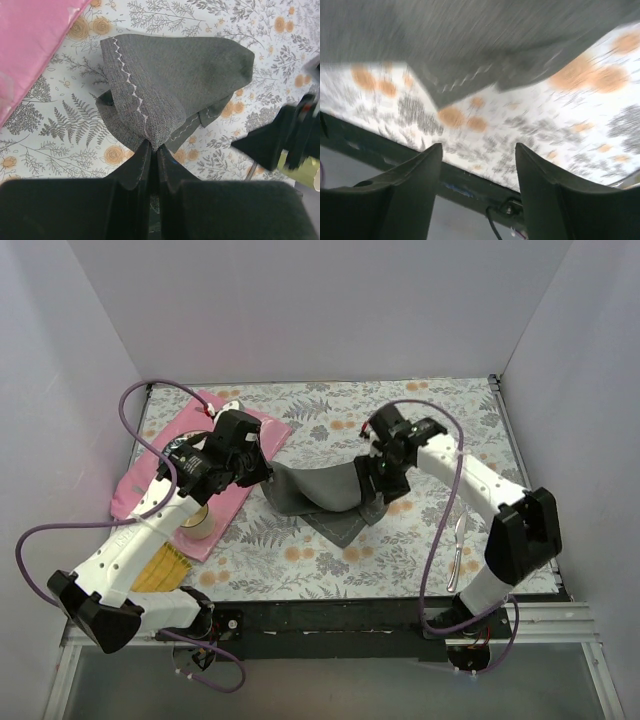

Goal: Fold the napkin, place the utensils inside, and roll it up
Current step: Flatten the napkin out

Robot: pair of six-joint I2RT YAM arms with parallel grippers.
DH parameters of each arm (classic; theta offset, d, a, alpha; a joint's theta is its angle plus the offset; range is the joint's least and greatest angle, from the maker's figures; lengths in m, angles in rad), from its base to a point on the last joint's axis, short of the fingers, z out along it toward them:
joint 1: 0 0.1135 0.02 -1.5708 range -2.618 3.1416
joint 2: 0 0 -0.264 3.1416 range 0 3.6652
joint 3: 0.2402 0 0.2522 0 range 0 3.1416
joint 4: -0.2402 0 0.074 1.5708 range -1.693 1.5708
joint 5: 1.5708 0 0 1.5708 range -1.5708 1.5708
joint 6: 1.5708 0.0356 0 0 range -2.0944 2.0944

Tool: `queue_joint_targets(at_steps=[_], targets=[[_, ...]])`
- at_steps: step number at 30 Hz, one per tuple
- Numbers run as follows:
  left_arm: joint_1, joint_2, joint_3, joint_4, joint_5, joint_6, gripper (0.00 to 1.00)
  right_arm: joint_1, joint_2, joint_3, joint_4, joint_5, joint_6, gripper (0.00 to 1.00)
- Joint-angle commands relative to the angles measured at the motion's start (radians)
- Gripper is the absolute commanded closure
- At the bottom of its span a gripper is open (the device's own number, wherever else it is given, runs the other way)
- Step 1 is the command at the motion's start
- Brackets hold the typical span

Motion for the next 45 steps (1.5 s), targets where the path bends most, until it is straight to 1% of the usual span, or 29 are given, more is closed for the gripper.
queue_joint_targets(at_steps=[1, 2, 4, 5, 8, 9, 13, 16, 17, 20, 25, 28, 33, 35, 37, 38, 39, 41, 42, 43, 45], targets=[[0.004, -0.024, -0.028, 0.016, -0.024, -0.026, 1.00, 0.210, -0.174, -0.228, 0.096, 0.117, 0.153, 0.36], [0.004, -0.019, -0.030, 0.013, -0.024, -0.030, 1.00, 0.247, -0.194, -0.309, 0.165, 0.139, 0.166, 0.39], [0.004, -0.008, -0.030, -0.005, -0.028, -0.042, 1.00, 0.332, -0.219, -0.357, 0.219, 0.179, 0.193, 0.43], [0.004, -0.002, -0.025, -0.013, -0.029, -0.042, 1.00, 0.350, -0.219, -0.384, 0.262, 0.226, 0.215, 0.44], [0.004, 0.018, -0.012, -0.033, -0.032, -0.048, 1.00, 0.401, -0.187, -0.406, 0.334, 0.237, 0.225, 0.44], [0.004, 0.024, -0.009, -0.031, -0.029, -0.048, 1.00, 0.413, -0.152, -0.395, 0.362, 0.240, 0.224, 0.44], [0.004, 0.028, 0.005, -0.030, -0.026, -0.040, 1.00, 0.485, -0.043, -0.308, 0.353, 0.291, 0.204, 0.42], [0.003, 0.024, 0.005, -0.034, -0.026, -0.045, 1.00, 0.508, 0.025, -0.262, 0.336, 0.306, 0.206, 0.39], [0.004, 0.022, 0.004, -0.036, -0.026, -0.046, 1.00, 0.513, 0.034, -0.260, 0.334, 0.312, 0.207, 0.37], [0.004, 0.012, -0.005, -0.036, -0.029, -0.048, 1.00, 0.527, 0.052, -0.277, 0.348, 0.320, 0.209, 0.35], [0.004, 0.007, -0.010, -0.045, -0.041, -0.045, 1.00, 0.532, 0.077, -0.297, 0.348, 0.343, 0.212, 0.37], [0.006, 0.006, -0.012, -0.047, -0.044, -0.042, 1.00, 0.536, 0.088, -0.317, 0.354, 0.369, 0.212, 0.41], [0.007, 0.004, -0.016, -0.048, -0.046, -0.042, 1.00, 0.542, 0.099, -0.355, 0.388, 0.387, 0.198, 0.48], [0.010, 0.004, -0.018, -0.048, -0.046, -0.042, 1.00, 0.541, 0.099, -0.362, 0.399, 0.409, 0.189, 0.56], [0.012, 0.007, -0.022, -0.045, -0.041, -0.042, 1.00, 0.541, 0.103, -0.357, 0.399, 0.423, 0.183, 0.59], [0.013, 0.006, -0.024, -0.043, -0.040, -0.042, 1.00, 0.542, 0.102, -0.357, 0.399, 0.426, 0.183, 0.63], [0.013, 0.009, -0.025, -0.042, -0.038, -0.042, 1.00, 0.541, 0.096, -0.357, 0.402, 0.430, 0.176, 0.64], [0.013, 0.012, -0.031, -0.036, -0.037, -0.040, 1.00, 0.539, 0.086, -0.360, 0.409, 0.453, 0.170, 0.75], [0.015, 0.015, -0.035, -0.033, -0.035, -0.040, 1.00, 0.533, 0.076, -0.362, 0.413, 0.453, 0.155, 0.77], [0.013, 0.018, -0.036, -0.025, -0.034, -0.037, 1.00, 0.527, 0.074, -0.362, 0.414, 0.456, 0.150, 0.87], [0.018, 0.025, -0.039, -0.011, -0.031, -0.036, 1.00, 0.504, 0.060, -0.362, 0.411, 0.456, 0.140, 0.99]])
